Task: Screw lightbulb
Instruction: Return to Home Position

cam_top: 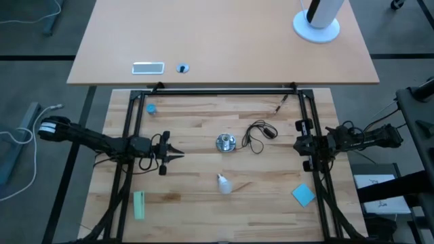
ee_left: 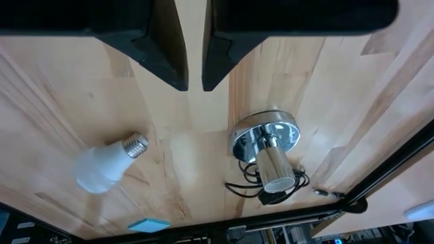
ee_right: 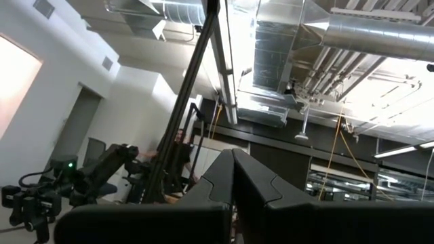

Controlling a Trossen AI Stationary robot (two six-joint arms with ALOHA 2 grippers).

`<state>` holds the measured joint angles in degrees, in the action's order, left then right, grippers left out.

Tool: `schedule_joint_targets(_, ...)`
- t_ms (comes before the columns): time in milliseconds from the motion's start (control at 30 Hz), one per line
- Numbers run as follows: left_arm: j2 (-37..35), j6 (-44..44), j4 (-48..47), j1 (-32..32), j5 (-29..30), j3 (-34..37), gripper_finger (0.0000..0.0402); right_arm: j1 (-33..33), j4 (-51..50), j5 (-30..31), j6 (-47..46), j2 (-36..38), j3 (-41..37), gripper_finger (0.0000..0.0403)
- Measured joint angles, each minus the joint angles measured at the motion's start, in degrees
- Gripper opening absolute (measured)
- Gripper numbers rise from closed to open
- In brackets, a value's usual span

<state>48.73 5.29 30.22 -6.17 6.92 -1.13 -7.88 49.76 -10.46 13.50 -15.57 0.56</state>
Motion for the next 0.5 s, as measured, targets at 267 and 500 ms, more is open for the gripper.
schedule_joint_targets(267, 0.0, 0.0, 0.0, 0.0, 0.0, 0.0, 0.0024, 0.0, 0.0, 0.0, 0.0, 0.0, 0.0, 0.0002)
schedule_joint_targets(500, 0.0, 0.0, 0.0, 0.0, 0.0, 0.0, 0.0025, 0.0, 0.0, 0.0, 0.0, 0.0, 0.0, 0.0002)
